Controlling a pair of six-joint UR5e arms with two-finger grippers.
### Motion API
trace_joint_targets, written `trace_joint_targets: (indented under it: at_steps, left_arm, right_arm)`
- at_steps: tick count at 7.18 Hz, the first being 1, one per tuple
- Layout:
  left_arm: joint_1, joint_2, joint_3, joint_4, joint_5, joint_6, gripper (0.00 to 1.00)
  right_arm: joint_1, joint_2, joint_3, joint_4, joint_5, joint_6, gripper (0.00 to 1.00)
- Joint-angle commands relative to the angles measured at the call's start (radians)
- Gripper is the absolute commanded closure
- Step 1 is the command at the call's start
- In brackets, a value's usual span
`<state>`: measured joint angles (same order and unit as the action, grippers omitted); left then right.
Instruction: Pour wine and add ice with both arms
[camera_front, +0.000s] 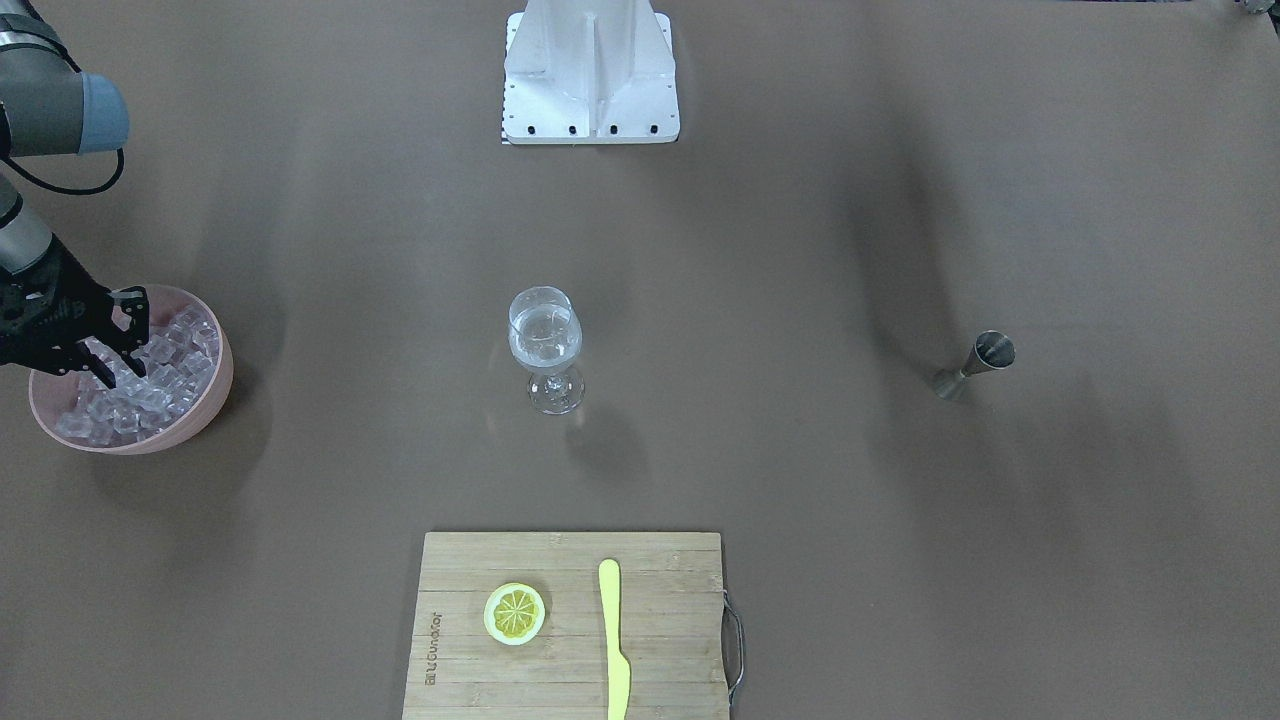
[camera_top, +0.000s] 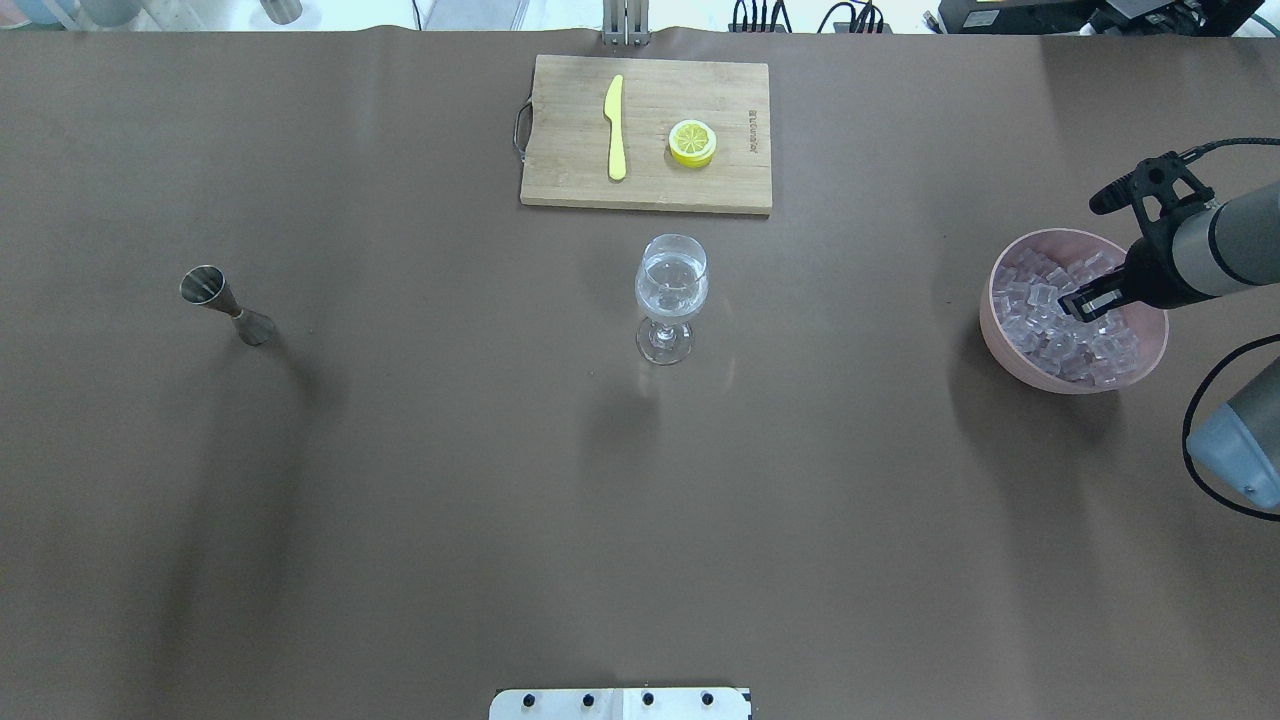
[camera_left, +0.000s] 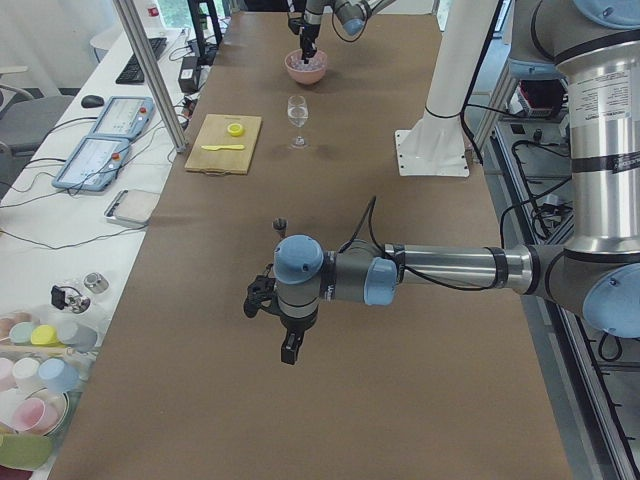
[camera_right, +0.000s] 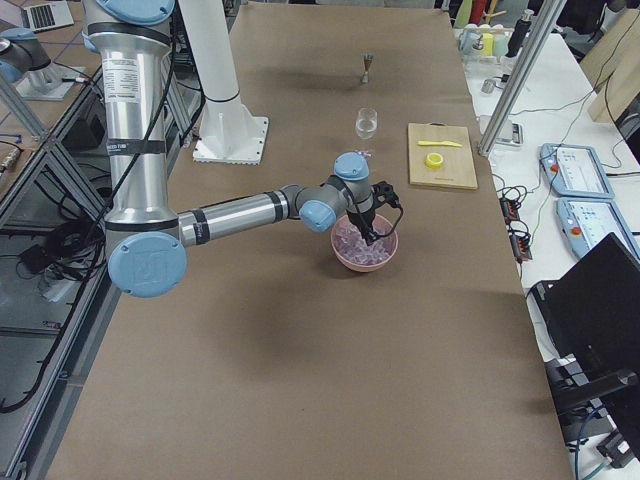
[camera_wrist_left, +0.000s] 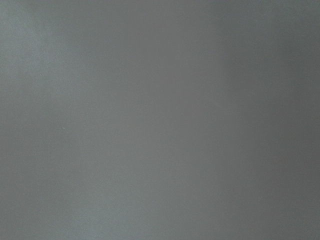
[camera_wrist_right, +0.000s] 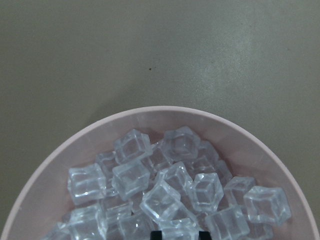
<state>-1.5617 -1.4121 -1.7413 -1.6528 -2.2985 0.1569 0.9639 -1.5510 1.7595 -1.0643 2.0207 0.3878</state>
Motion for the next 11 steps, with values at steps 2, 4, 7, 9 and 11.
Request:
trace_joint_targets:
  at_steps: [2,4,7,9,11]
  left_arm:
    - [0.002,-0.001,0.002,-0.001,0.001,-0.007,0.01]
    - [0.002,-0.002,0.002,-0.001,0.001,-0.007,0.01]
    - [0.002,-0.004,0.003,-0.001,0.001,-0.008,0.01]
    - [0.002,-0.004,0.003,-0.001,0.002,-0.008,0.01]
    - [0.002,-0.005,0.003,0.001,0.004,-0.008,0.01]
  right_arm:
    - [0.053,0.002,0.011,0.000,0.048,0.002,1.00]
    - [0.111,0.034,0.031,-0.014,0.121,0.020,1.00]
    - [0.105,0.272,0.211,-0.467,0.128,0.229,1.00]
    - [0.021,0.421,0.218,-0.508,0.118,0.548,1.00]
    - [-0.101,0.544,0.218,-0.497,0.007,0.824,1.00]
